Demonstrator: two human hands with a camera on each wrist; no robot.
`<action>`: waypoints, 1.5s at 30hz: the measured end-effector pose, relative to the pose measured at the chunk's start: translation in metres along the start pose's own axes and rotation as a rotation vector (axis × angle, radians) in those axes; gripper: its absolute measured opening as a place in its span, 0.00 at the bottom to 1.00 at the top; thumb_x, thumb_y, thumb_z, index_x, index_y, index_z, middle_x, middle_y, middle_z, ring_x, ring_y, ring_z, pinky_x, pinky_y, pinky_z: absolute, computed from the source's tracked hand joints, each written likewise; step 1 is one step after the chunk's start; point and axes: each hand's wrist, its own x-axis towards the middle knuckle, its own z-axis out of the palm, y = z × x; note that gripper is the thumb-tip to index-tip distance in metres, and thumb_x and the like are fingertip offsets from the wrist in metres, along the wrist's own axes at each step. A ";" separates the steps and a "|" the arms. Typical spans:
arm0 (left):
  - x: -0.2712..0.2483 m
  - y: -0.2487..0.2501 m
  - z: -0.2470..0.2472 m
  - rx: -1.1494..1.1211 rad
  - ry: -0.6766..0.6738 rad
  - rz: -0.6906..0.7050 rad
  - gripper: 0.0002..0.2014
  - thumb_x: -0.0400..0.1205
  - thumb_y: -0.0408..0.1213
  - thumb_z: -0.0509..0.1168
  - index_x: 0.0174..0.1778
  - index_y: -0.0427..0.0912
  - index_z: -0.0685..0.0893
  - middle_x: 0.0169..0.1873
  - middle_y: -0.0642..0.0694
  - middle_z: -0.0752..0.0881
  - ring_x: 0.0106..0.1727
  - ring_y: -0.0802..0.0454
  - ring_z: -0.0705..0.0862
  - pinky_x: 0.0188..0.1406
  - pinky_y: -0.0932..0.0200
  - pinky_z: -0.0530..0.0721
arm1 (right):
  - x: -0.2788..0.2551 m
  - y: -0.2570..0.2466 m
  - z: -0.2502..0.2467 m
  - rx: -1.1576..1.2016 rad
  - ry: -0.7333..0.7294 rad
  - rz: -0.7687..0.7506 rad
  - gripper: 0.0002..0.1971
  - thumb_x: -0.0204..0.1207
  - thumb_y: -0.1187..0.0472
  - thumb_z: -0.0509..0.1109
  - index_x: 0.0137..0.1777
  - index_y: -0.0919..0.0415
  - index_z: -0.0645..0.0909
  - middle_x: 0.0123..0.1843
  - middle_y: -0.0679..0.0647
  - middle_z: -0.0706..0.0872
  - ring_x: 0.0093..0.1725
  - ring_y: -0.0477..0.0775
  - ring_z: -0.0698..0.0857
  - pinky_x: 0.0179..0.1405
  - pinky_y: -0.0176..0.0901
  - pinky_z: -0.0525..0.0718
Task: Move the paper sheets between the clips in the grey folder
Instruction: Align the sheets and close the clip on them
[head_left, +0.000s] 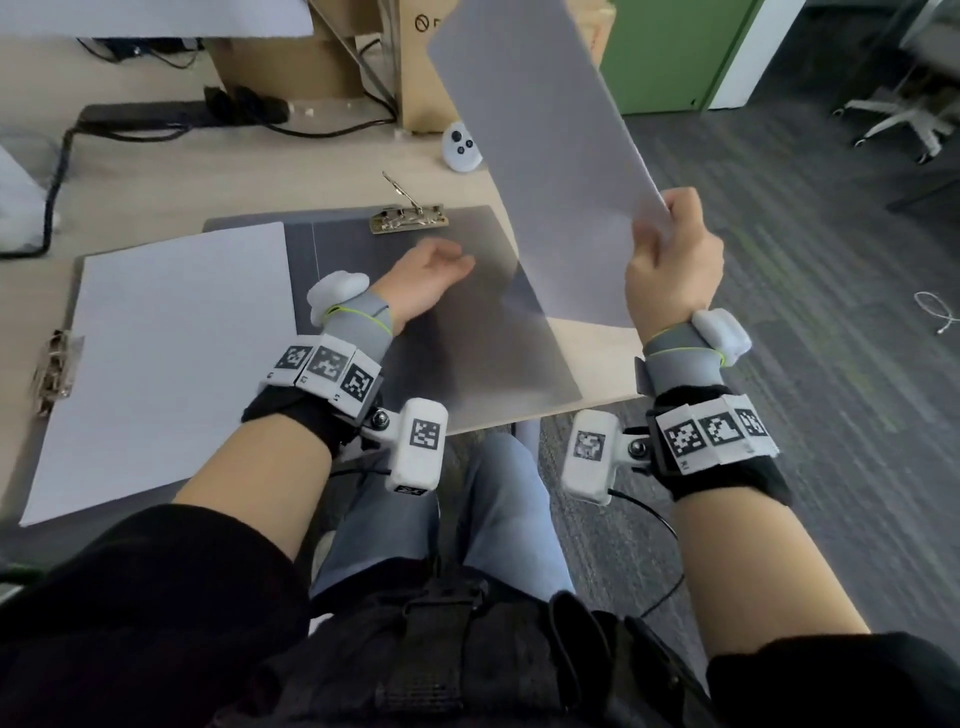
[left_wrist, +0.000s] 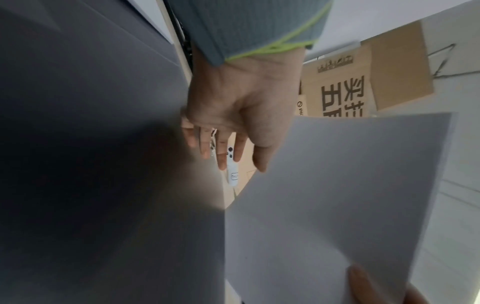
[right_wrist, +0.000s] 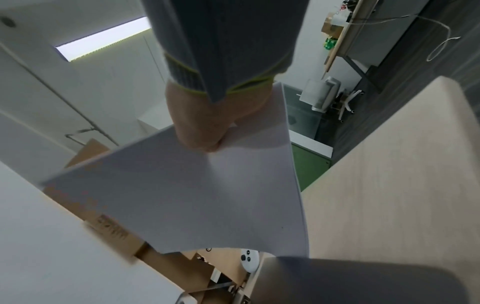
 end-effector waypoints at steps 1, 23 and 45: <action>0.000 0.007 -0.002 -0.049 0.025 0.030 0.17 0.82 0.45 0.62 0.66 0.45 0.75 0.55 0.51 0.79 0.55 0.57 0.76 0.46 0.71 0.75 | 0.000 -0.002 -0.002 0.009 0.015 -0.023 0.11 0.77 0.67 0.59 0.57 0.66 0.77 0.35 0.57 0.77 0.35 0.61 0.70 0.34 0.44 0.62; -0.020 0.049 -0.048 -0.545 0.410 0.338 0.02 0.63 0.33 0.66 0.28 0.43 0.80 0.23 0.57 0.83 0.37 0.50 0.80 0.43 0.59 0.76 | -0.004 -0.037 0.027 0.761 -0.324 0.206 0.09 0.64 0.68 0.73 0.30 0.53 0.82 0.25 0.40 0.84 0.30 0.42 0.80 0.36 0.36 0.80; -0.022 -0.009 -0.083 0.013 0.157 -0.220 0.05 0.73 0.31 0.60 0.31 0.38 0.72 0.39 0.37 0.75 0.38 0.43 0.73 0.29 0.54 0.74 | -0.001 -0.039 0.081 0.489 -0.517 0.463 0.07 0.68 0.63 0.76 0.45 0.60 0.85 0.43 0.55 0.86 0.39 0.54 0.83 0.42 0.44 0.86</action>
